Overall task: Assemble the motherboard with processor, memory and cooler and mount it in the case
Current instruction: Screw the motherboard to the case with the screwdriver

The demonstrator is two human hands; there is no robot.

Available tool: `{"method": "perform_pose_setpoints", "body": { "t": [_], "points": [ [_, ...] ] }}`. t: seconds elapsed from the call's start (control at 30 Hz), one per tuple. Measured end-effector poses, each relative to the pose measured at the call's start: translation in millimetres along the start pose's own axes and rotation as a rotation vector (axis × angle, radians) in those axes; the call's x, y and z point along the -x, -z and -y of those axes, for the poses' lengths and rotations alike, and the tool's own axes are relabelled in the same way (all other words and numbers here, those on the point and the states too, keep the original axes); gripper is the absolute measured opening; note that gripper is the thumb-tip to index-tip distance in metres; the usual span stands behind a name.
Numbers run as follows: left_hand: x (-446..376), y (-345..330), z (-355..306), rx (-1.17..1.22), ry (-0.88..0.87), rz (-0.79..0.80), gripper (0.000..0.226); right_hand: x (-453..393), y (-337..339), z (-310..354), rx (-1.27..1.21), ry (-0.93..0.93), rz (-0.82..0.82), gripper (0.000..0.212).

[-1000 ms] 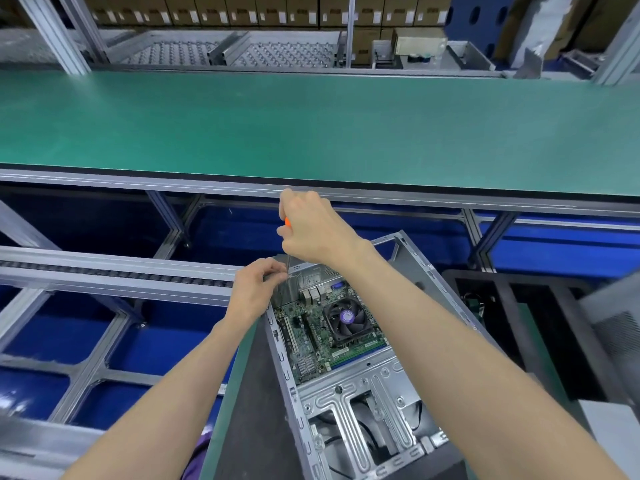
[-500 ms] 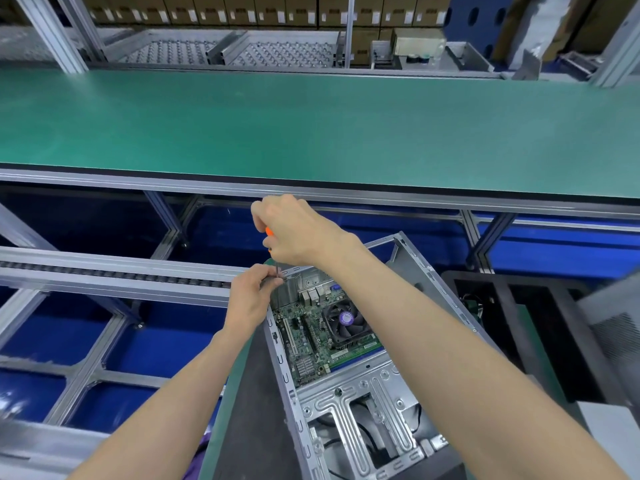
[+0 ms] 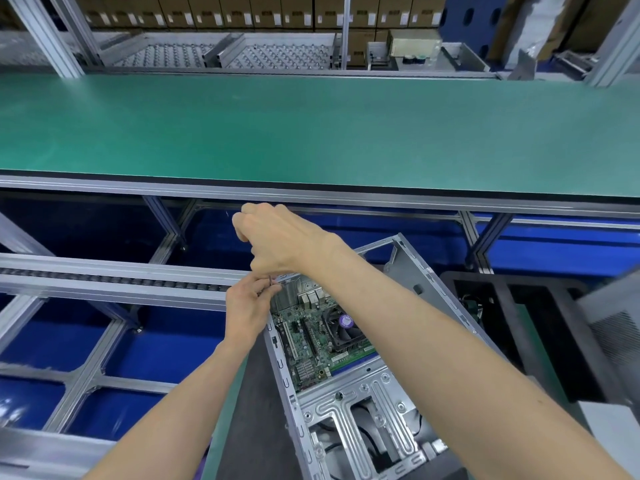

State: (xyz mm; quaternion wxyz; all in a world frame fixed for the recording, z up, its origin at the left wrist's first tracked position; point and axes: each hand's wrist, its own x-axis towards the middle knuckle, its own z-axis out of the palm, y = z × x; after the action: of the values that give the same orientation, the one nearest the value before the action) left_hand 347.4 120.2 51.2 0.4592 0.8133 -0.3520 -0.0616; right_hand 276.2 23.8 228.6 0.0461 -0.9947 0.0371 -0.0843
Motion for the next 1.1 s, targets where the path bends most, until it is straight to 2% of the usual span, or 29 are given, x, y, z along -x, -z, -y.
{"method": "perform_pose_setpoints", "body": {
  "t": [0.17, 0.23, 0.33, 0.43, 0.5, 0.63, 0.73, 0.8, 0.93, 1.1],
  "points": [
    [-1, -1, 2, 0.034, 0.001, 0.003, 0.008, -3, -5, 7, 0.149, -0.093, -0.152, 0.022],
    [0, -1, 3, 0.045, 0.003, -0.007, 0.007, -3, -2, 8, 0.095, -0.074, -0.122, 0.017],
    [-1, -2, 5, 0.055, 0.004, -0.007, 0.005, -2, 2, 8, 0.007, -0.06, -0.047, 0.023],
    [-2, -3, 5, 0.119, 0.046, 0.0, 0.005, -1, 1, 8, 0.106, -0.116, -0.103, 0.012],
    [-2, -3, 5, 0.124, 0.054, 0.001, 0.006, 0, 0, 9, 0.16, -0.134, -0.122, 0.016],
    [-1, -4, 7, 0.046, 0.003, 0.008, 0.006, 1, 4, 9, 0.029, -0.086, -0.051, 0.024],
    [-2, -5, 7, 0.097, 0.039, 0.008, 0.007, 3, 4, 10, 0.149, -0.126, -0.106, 0.01],
    [-2, -6, 8, 0.072, 0.019, 0.008, 0.006, 4, 1, 10, 0.185, -0.137, -0.127, 0.013],
    [-2, -6, 9, 0.044, 0.009, 0.007, 0.004, 6, 4, 11, 0.042, -0.105, -0.054, 0.028],
    [-3, -7, 11, 0.082, 0.042, 0.012, 0.003, 8, 0, 12, 0.183, -0.157, -0.15, 0.015]
  ]
}}
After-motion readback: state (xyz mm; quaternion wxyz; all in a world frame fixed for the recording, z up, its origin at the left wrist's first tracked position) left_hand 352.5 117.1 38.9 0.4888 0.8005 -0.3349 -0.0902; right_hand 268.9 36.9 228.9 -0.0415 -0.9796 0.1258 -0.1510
